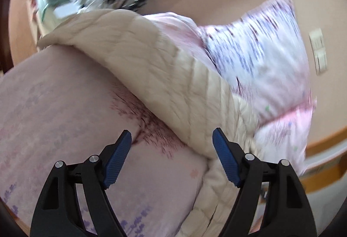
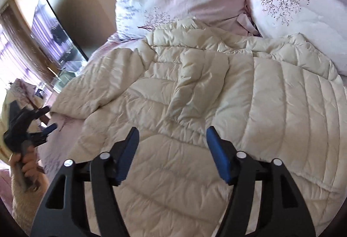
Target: Fold large clothes
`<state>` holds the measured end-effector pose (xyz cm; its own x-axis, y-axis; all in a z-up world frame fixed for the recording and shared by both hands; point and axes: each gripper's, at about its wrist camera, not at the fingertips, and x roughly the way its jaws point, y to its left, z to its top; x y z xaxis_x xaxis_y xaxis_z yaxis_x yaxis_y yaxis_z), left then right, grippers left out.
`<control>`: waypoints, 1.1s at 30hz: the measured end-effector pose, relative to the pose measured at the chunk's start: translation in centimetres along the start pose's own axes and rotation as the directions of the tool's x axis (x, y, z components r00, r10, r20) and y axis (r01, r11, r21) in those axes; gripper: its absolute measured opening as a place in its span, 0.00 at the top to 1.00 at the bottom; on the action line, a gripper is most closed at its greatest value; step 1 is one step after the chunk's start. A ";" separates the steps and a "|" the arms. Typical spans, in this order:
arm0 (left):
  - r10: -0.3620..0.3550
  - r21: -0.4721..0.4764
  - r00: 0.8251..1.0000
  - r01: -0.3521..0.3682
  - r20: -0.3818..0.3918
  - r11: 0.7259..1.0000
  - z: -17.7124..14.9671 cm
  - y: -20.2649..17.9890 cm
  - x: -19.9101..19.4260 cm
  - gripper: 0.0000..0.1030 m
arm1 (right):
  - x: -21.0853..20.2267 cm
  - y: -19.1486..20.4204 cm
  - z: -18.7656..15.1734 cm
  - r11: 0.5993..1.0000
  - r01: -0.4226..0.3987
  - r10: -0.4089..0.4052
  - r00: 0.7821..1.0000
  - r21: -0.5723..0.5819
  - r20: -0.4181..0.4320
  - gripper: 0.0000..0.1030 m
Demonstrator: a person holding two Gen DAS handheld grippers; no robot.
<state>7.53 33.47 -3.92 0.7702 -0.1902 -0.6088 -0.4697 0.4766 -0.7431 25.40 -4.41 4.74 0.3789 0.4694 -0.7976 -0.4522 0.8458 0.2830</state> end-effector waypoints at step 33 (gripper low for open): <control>-0.303 0.339 0.952 0.295 -0.031 0.893 -3.4 -18.7 0.4 0.94 | -9.6 -9.8 -5.7 0.976 0.023 -0.049 0.992 0.215 0.116 0.31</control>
<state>15.14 21.55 8.84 0.8628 -0.3520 -0.3629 -0.0458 0.6604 -0.7495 21.63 -18.66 6.56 0.4916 0.4535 -0.7434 -0.2592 0.8912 0.3722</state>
